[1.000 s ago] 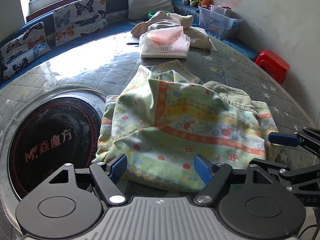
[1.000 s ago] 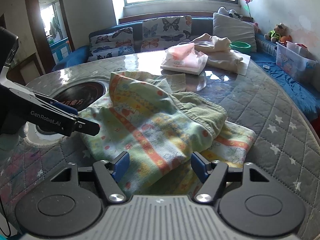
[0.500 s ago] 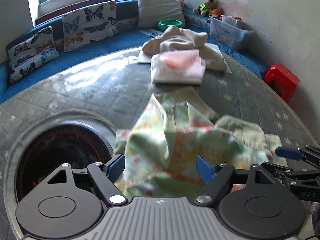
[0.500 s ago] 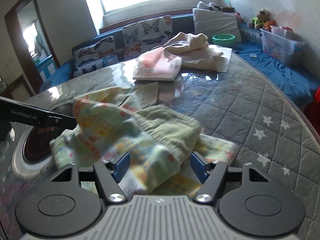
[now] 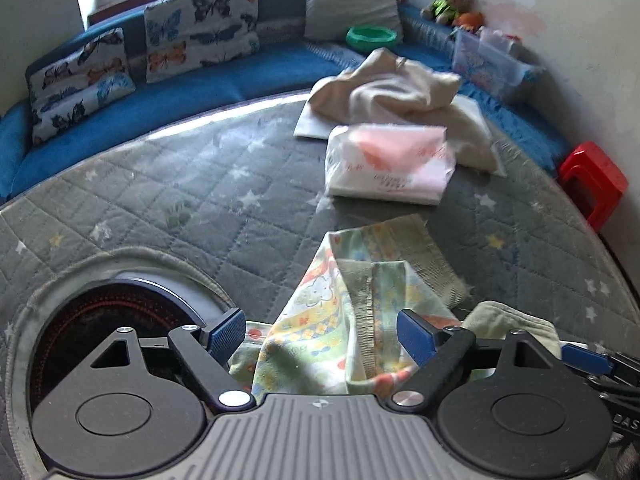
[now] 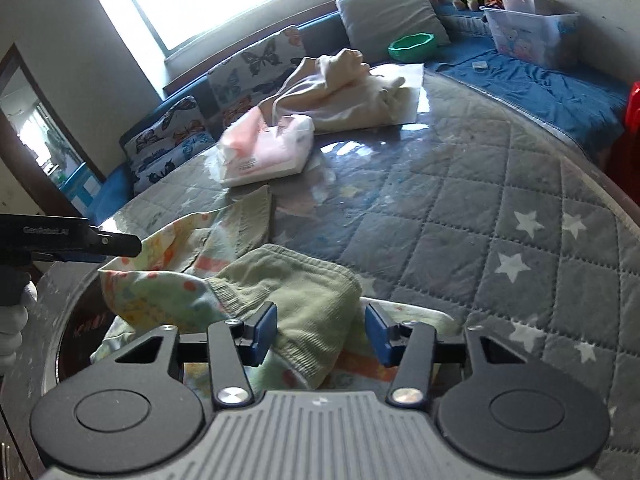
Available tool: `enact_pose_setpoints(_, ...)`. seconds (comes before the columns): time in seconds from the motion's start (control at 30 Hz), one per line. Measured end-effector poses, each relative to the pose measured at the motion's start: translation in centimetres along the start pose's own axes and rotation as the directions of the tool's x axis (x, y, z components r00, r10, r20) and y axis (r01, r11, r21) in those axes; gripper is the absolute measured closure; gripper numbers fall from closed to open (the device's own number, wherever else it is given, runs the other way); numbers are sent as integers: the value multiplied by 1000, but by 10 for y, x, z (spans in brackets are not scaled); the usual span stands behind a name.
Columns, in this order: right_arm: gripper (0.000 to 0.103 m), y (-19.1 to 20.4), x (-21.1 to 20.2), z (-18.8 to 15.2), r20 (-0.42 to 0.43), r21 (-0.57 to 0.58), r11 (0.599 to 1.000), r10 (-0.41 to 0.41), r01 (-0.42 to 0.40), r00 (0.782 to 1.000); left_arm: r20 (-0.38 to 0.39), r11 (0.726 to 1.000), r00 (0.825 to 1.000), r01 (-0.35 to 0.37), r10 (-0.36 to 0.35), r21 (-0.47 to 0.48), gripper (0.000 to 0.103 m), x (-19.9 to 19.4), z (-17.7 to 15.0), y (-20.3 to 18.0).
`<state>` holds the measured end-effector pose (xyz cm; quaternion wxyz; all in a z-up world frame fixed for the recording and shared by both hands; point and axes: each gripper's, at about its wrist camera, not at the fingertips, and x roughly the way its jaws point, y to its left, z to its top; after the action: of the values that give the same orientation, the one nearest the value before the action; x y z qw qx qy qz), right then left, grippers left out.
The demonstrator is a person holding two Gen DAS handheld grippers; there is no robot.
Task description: Fold clothes
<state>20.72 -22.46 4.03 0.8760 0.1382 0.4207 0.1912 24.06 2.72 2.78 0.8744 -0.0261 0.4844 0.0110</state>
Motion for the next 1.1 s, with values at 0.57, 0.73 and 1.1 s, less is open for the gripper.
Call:
enact_pose_setpoints(0.57, 98, 1, -12, -2, 76, 36, 994, 99, -102, 992, -56, 995, 994, 97, -97, -4, 99, 4, -12, 16)
enact_pose_setpoints(0.73, 98, 21, -39, 0, 132, -21, 985, 172, -170, 976, -10, 994, 994, 109, -109, 0, 100, -19, -18, 24)
enact_pose_setpoints(1.1, 99, 113, -104, -21, 76, -369, 844, 445, -389, 892, 83, 996, 992, 94, -94, 0, 101, -77, -40, 63)
